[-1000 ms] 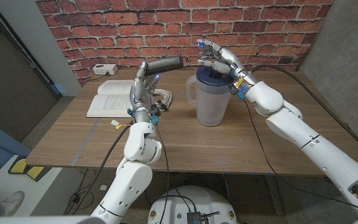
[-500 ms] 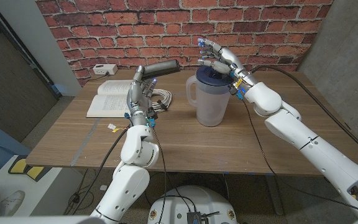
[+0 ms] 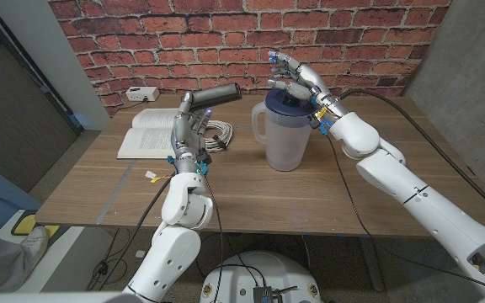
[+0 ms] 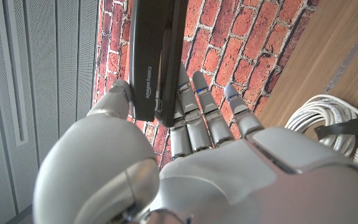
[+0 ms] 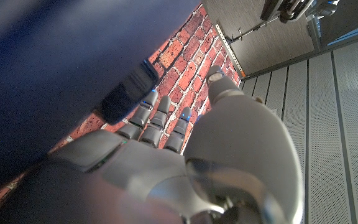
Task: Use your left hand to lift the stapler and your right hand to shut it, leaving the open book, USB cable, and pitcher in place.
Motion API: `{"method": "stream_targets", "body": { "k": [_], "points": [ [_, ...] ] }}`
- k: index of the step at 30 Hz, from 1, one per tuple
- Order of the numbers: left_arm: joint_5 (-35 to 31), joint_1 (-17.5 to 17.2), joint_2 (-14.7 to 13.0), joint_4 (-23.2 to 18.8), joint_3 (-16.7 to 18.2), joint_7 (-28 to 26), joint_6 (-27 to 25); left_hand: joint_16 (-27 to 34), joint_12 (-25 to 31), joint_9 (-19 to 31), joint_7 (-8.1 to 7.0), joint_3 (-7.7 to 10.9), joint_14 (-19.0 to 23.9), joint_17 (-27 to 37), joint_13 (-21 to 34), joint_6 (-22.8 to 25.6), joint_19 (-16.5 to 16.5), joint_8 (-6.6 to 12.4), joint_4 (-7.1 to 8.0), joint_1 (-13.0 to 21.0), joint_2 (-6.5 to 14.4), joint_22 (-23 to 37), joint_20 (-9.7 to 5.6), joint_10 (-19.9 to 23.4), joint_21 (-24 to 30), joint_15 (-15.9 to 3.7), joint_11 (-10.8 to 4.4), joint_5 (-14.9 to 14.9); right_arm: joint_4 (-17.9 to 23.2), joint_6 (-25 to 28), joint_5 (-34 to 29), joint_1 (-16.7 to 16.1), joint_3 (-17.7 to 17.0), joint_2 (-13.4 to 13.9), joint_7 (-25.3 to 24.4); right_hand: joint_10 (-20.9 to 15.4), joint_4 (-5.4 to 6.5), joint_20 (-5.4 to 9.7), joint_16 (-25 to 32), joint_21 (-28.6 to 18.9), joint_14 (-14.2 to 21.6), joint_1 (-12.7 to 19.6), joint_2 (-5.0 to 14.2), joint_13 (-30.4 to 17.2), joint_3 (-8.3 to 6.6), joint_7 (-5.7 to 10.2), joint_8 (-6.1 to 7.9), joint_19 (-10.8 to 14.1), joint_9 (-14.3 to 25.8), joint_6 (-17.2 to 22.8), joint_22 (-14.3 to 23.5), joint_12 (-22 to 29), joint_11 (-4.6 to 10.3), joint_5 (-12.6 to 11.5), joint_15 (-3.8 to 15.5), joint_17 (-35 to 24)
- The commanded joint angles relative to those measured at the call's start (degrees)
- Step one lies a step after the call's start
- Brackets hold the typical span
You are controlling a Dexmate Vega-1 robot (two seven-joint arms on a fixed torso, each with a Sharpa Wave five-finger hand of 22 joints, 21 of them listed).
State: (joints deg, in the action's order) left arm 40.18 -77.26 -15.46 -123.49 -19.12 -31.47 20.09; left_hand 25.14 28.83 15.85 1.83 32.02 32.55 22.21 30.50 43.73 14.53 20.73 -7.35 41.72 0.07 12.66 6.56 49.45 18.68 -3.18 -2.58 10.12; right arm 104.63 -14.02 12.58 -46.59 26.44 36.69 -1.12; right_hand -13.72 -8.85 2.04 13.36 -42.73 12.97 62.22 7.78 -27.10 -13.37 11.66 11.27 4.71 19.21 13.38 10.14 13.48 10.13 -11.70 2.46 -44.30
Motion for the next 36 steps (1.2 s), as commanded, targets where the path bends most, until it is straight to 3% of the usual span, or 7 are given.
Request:
{"method": "stream_targets", "body": {
  "k": [1,4,36],
  "points": [
    [2.49,-0.38,0.2,0.89,-0.17,0.96,0.84,0.05,0.38,0.1,-3.46,0.1,0.73,0.2,-0.05,3.54,-0.28,-0.2,0.25,11.35,11.01,0.16,-0.15,9.19,0.29,-9.67,-9.14,0.1,-0.54,0.75,0.49,0.45,0.38,-0.23,0.38,-0.38,0.41,0.38,0.29,0.21,-0.2,0.38,0.32,-0.12,0.11,-0.07,0.55,-0.16,0.05,-0.04,0.02,-0.01,0.02,0.12,10.54,-0.15],
    [5.46,-0.73,-0.35,0.42,-0.27,2.82,0.72,0.01,0.46,0.08,-3.6,0.11,0.77,0.25,-0.05,3.66,-0.29,-0.25,0.27,11.39,11.01,0.17,-0.14,9.24,0.33,-9.65,-9.18,0.1,-1.1,0.42,0.49,0.85,0.64,-0.38,0.73,-0.41,0.41,0.35,0.29,0.27,-0.26,0.36,0.28,-0.13,0.16,-0.06,0.57,-0.16,0.0,-0.02,0.02,-0.02,0.05,0.13,10.52,-0.11],
    [10.44,2.27,0.54,3.82,-1.8,5.66,1.67,-0.41,0.7,-0.08,-3.99,-0.07,0.8,0.61,-0.34,4.03,-0.48,-0.9,0.58,11.43,10.8,0.2,-0.33,9.23,0.68,-9.59,-9.38,0.03,-3.69,0.4,1.46,2.31,0.68,-0.49,1.46,-0.69,0.45,0.47,0.52,0.9,-0.29,0.67,0.59,-0.22,0.23,0.03,0.74,0.08,-0.62,0.14,0.03,-0.19,0.23,0.13,10.58,0.34]
  ]
}}
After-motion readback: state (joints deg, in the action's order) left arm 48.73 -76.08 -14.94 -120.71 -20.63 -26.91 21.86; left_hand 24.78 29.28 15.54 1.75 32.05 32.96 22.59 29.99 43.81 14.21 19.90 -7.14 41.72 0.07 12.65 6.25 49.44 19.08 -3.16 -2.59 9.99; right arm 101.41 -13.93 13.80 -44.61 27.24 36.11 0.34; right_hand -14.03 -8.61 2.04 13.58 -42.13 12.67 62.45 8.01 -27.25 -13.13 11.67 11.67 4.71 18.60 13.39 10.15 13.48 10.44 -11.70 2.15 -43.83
